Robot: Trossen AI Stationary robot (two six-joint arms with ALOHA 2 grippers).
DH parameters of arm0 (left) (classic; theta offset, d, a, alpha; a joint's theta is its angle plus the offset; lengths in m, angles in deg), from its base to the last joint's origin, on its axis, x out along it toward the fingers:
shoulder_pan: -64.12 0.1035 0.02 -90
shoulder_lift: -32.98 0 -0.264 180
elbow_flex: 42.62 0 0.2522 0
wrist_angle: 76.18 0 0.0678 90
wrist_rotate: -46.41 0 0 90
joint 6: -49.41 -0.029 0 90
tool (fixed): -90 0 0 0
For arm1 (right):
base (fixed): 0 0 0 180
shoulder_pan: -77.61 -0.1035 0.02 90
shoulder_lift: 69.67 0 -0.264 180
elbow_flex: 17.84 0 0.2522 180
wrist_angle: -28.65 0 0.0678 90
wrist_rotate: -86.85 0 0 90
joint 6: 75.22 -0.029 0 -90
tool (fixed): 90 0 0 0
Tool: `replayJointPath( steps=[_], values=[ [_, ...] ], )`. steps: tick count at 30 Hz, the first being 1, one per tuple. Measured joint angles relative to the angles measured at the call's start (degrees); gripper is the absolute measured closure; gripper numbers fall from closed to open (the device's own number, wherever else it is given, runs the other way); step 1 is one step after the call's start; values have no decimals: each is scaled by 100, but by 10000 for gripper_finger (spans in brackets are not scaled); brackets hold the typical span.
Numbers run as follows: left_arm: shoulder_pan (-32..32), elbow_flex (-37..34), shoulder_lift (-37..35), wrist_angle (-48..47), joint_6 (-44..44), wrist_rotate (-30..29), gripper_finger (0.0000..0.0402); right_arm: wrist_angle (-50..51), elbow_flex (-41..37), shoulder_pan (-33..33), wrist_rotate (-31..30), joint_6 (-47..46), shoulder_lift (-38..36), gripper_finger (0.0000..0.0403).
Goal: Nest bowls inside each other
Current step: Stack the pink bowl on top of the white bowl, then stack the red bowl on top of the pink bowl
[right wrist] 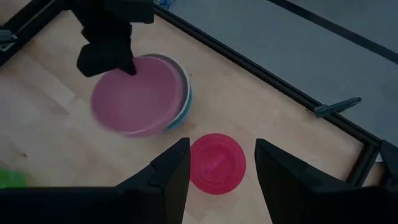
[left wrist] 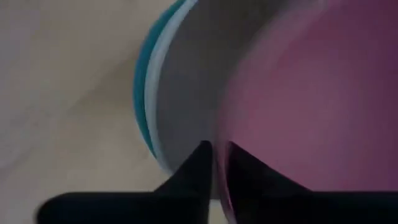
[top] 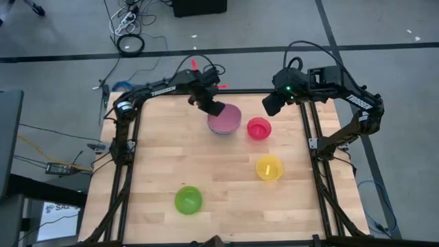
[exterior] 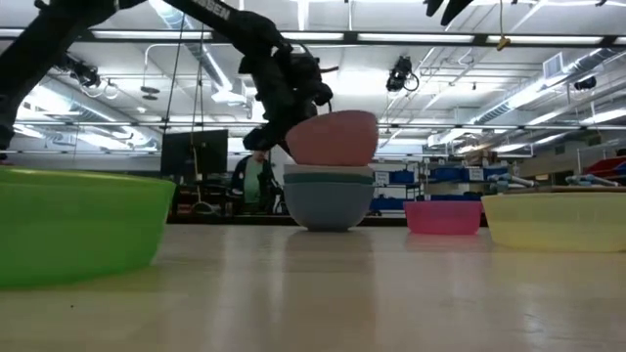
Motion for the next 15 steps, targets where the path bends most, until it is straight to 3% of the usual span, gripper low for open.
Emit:
replayJointPath(
  steps=[10, 15],
  values=[
    [110, 737, 13, -493, -127, -1113, 244, -4, 0, 0, 21, 0, 0, 235],
    [155, 1300, 9, -1108, -312, -1145, 222, 53, 0, 0, 28, -40, 0, 235]
  ],
)
